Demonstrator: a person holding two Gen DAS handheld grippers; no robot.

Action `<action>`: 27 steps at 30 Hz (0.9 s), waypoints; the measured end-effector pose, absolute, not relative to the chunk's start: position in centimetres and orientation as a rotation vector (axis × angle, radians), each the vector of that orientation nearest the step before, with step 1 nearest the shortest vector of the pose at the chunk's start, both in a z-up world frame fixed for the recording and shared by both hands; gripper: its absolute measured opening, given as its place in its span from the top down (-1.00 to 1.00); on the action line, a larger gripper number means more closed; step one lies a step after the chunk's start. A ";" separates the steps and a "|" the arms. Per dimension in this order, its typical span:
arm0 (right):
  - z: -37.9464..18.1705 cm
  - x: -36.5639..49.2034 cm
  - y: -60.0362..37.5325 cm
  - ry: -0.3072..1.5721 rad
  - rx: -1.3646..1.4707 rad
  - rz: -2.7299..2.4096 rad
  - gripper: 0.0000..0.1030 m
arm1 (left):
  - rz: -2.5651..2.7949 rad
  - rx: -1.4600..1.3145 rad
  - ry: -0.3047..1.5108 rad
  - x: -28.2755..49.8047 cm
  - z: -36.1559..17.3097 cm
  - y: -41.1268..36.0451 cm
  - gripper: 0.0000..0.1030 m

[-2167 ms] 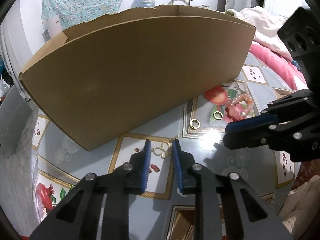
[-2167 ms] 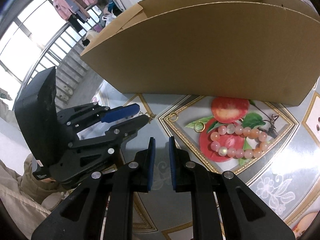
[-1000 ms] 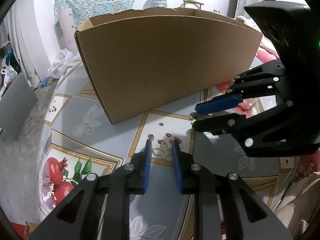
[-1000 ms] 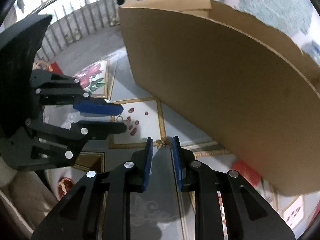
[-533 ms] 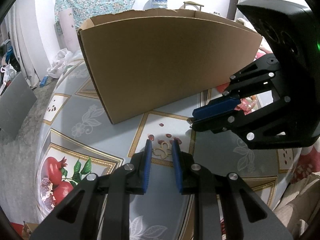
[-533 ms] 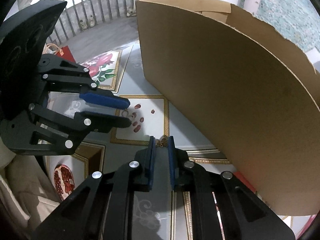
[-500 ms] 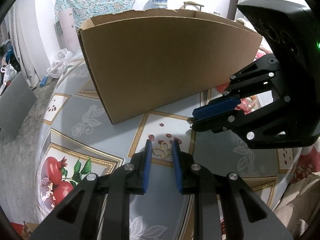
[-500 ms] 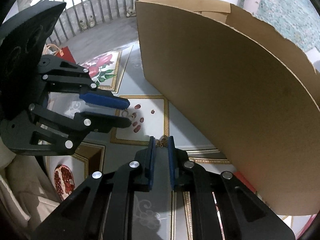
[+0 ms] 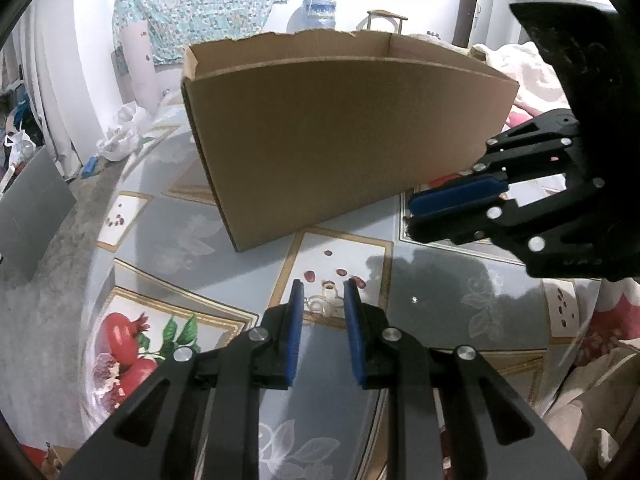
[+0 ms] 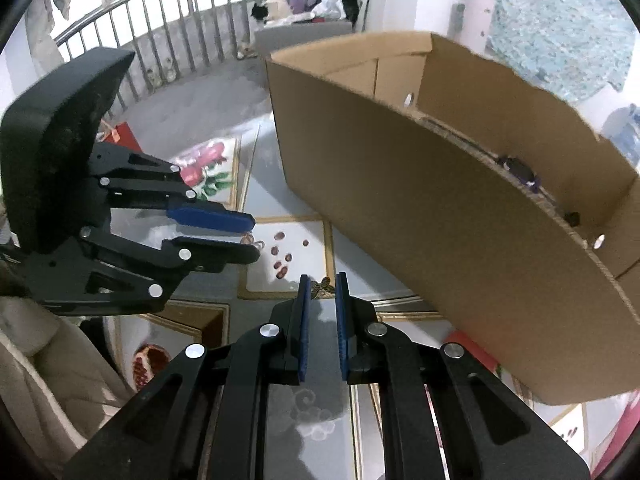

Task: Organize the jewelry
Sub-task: 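Carry the butterfly clip into the box with the left tool and open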

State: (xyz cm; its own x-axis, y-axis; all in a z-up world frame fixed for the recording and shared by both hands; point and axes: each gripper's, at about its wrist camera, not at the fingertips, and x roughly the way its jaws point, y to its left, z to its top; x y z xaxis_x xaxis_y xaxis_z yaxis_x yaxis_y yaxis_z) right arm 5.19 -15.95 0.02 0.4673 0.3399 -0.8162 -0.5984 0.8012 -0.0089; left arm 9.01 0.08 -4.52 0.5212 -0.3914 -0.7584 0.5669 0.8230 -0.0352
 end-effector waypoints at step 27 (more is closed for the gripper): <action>8.1 14.4 -24.4 0.854 -0.109 0.391 0.81 | -0.704 0.091 0.805 19.6 6.0 -6.7 0.62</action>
